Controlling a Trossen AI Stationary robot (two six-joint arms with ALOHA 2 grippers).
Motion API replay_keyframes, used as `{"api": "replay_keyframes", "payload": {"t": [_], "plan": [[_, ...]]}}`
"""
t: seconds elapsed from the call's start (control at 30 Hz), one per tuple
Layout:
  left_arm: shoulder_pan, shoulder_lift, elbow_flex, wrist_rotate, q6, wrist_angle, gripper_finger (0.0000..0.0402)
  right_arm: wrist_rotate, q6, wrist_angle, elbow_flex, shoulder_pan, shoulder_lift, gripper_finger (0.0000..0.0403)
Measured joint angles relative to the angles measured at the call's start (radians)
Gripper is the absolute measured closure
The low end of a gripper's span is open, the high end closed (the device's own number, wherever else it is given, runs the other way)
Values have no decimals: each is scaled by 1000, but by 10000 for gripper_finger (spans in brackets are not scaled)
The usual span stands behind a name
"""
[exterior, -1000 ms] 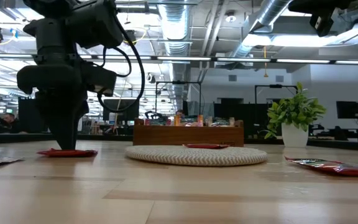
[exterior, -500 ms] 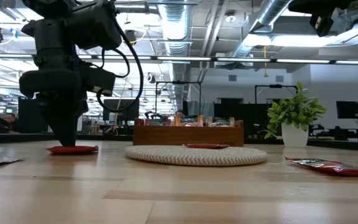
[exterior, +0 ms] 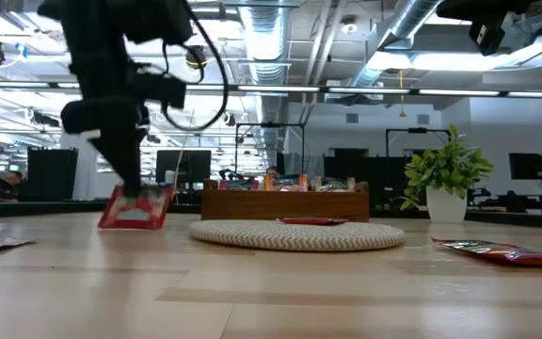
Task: Pick & Place Tea
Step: Put the red tea bag into the left section of the wooden organizer
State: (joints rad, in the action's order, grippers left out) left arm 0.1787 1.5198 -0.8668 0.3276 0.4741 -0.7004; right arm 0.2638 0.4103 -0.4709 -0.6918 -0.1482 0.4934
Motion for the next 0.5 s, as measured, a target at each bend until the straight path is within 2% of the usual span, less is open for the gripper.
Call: {"api": "replay_keyframes", "payload": {"t": [0.3, 0.5], "plan": [[-19, -4, -136, 312, -276, 45, 401, 0, 0, 0, 0, 0, 0, 386], [-83, 0, -159, 328, -430, 157, 401, 0, 0, 0, 0, 0, 0, 386]]}}
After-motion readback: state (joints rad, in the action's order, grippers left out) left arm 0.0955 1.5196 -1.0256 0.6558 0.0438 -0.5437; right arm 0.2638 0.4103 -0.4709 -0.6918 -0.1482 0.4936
